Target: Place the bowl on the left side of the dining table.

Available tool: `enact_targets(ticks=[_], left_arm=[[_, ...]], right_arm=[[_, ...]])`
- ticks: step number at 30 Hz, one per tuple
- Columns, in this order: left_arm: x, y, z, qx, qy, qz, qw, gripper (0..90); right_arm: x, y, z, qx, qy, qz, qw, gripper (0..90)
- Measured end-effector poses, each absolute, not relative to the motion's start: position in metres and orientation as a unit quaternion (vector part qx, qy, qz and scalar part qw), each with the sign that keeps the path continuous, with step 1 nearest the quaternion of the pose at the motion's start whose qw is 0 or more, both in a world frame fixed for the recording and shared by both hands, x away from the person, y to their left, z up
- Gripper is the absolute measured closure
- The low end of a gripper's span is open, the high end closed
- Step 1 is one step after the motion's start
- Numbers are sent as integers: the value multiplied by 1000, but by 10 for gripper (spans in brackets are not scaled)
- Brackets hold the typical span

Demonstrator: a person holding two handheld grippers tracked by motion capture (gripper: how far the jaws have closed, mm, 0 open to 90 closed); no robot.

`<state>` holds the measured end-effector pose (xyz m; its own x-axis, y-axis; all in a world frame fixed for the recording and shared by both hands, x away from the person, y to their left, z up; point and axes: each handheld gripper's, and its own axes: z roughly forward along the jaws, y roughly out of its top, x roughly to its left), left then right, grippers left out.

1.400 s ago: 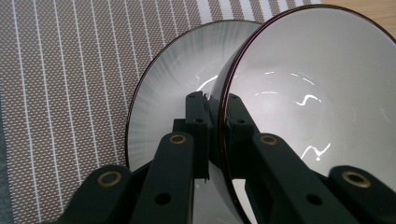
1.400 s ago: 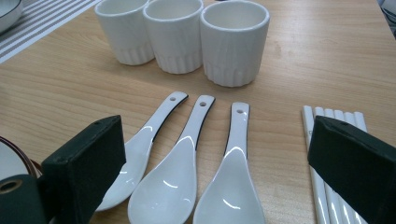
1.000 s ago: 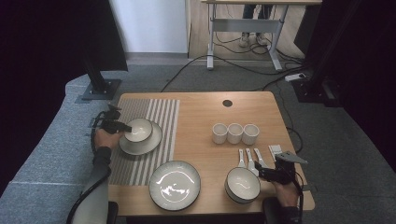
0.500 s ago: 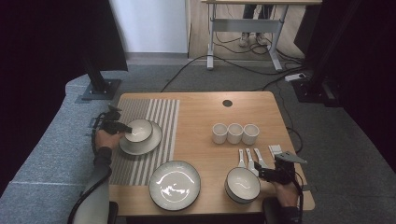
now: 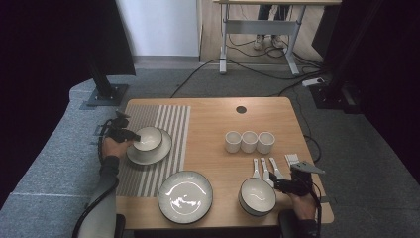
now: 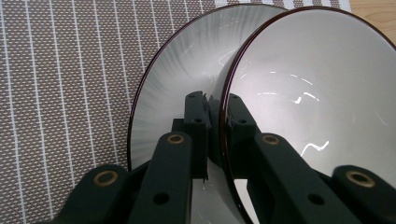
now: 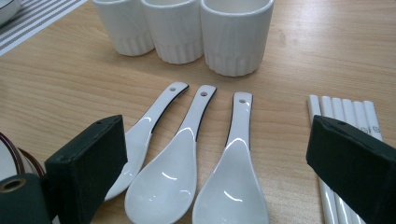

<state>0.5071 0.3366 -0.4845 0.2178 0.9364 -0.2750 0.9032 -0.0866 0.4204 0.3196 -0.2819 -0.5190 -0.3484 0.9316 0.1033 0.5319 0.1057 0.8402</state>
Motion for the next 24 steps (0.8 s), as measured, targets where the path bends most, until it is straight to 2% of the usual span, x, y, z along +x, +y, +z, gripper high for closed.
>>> enact_targets(ticks=[1,11,15,18,21,24], left_arm=[[507,337,-485,736,624,31,261,811],[500,339,-475,739,605,77,287,373],[493,336,-463,749,584,106,295,229],[485,331,-452,760,564,124,299,155],[475,328,-440,764,544,136,319,133],[463,324,-431,771,522,149,334,73]], right_arm=[[320,-282,-519,519,705,421,237,51],[320,-281,-521,518,707,420,235,53],[320,-281,-521,517,710,418,234,57],[320,-281,-522,516,712,416,233,57],[320,-281,-523,517,713,414,231,57],[320,-281,-523,518,713,412,230,58]])
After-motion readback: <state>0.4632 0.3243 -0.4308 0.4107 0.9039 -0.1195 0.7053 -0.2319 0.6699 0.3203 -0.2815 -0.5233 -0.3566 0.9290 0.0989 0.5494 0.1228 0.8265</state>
